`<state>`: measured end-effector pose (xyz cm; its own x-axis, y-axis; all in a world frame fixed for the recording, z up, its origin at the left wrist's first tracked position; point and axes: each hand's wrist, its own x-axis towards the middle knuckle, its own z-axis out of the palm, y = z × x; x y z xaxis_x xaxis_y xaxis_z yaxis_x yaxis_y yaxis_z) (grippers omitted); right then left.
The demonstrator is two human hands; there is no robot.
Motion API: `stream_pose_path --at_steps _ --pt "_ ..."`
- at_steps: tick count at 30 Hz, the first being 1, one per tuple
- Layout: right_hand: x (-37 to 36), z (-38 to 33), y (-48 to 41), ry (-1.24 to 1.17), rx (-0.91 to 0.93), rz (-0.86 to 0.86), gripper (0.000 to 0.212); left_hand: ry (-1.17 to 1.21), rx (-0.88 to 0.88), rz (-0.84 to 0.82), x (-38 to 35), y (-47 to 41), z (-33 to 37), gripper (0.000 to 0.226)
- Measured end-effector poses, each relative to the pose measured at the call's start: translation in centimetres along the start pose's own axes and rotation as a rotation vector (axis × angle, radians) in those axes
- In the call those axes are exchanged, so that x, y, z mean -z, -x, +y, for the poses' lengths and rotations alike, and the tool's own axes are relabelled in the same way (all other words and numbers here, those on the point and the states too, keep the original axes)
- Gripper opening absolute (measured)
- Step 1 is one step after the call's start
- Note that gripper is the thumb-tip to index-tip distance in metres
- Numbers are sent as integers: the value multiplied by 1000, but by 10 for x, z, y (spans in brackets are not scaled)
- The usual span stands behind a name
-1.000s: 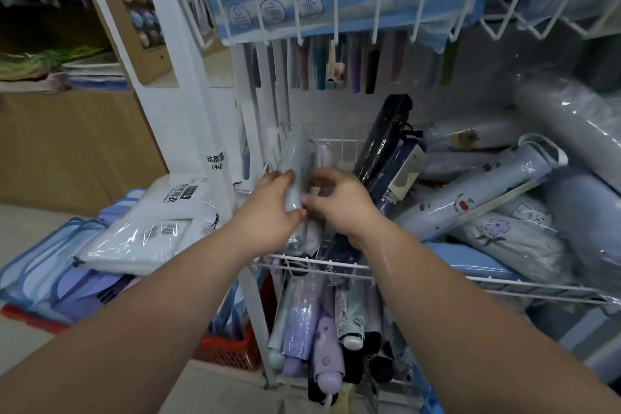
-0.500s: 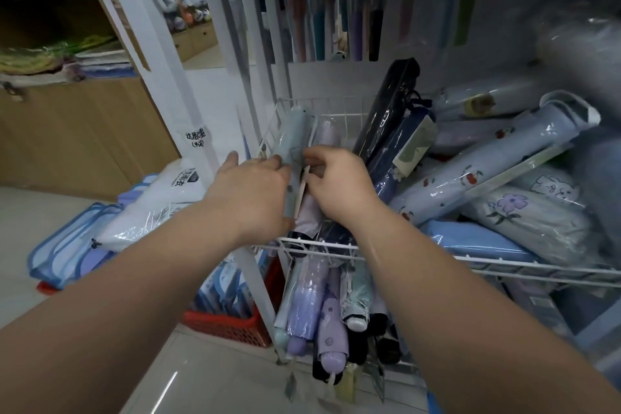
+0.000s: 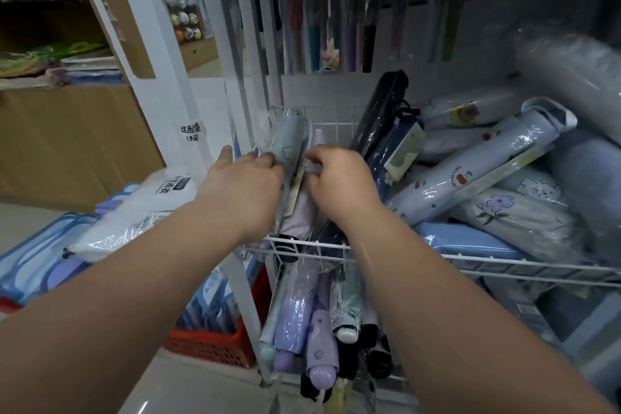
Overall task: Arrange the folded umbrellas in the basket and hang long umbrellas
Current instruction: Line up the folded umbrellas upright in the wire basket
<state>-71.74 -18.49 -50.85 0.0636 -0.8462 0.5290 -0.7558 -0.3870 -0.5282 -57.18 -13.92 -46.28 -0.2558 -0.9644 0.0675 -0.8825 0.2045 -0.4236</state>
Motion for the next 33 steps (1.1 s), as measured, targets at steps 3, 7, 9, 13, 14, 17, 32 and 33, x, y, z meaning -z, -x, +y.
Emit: stream_pose_path --at_steps 3,7,9,13,14,17,32,33 --pt "3 -1 0 12 -16 53 31 279 -14 99 -11 5 3 60" --pt "28 -2 2 129 24 200 21 574 -52 204 -19 10 8 70" --pt "51 2 6 373 76 182 22 626 -79 225 -18 10 9 70" --pt "102 12 10 862 101 -92 46 697 -106 307 -2 4 14 60" --pt "111 15 10 907 78 -166 50 758 -109 310 4 1 18 58" --pt "124 22 11 935 2 -385 56 1062 -146 195 13 -14 38 54" --pt "128 35 -1 718 25 -549 74 1147 159 -56 17 -43 78 72" --pt "129 37 0 712 29 -557 78 1159 182 -73 20 -40 82 74"
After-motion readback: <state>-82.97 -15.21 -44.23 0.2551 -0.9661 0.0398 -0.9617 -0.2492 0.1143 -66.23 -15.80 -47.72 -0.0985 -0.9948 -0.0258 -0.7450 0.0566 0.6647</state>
